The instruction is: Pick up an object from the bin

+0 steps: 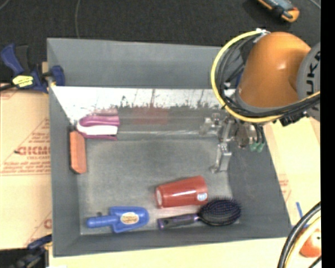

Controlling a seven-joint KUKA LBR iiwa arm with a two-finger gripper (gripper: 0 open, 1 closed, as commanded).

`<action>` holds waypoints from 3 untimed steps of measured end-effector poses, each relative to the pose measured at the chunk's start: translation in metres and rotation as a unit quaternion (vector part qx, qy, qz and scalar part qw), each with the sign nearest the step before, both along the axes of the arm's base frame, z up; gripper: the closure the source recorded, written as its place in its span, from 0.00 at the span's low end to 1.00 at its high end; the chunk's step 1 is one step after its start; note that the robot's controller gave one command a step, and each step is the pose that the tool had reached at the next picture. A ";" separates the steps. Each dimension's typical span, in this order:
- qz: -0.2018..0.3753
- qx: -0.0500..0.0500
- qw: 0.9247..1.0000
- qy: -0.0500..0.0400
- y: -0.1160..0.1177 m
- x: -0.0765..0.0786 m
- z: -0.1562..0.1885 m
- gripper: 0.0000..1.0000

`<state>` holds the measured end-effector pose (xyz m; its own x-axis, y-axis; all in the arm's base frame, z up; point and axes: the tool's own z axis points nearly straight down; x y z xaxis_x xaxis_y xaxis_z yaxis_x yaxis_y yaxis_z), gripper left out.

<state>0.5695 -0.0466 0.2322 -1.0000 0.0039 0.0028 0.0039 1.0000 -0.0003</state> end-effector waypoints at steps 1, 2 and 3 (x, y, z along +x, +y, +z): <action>0.001 -0.001 1.000 -0.004 0.000 0.001 0.004 0.00; 0.098 -0.001 0.995 -0.004 0.065 -0.050 -0.162 0.00; 0.160 -0.003 0.987 -0.010 0.054 -0.045 -0.075 0.00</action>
Offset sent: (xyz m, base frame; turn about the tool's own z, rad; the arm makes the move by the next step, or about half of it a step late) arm -0.0517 0.0659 -0.1622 -0.1985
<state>0.5247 0.0076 0.1568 -0.9501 -0.3115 -0.0156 -0.3114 0.9502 -0.0084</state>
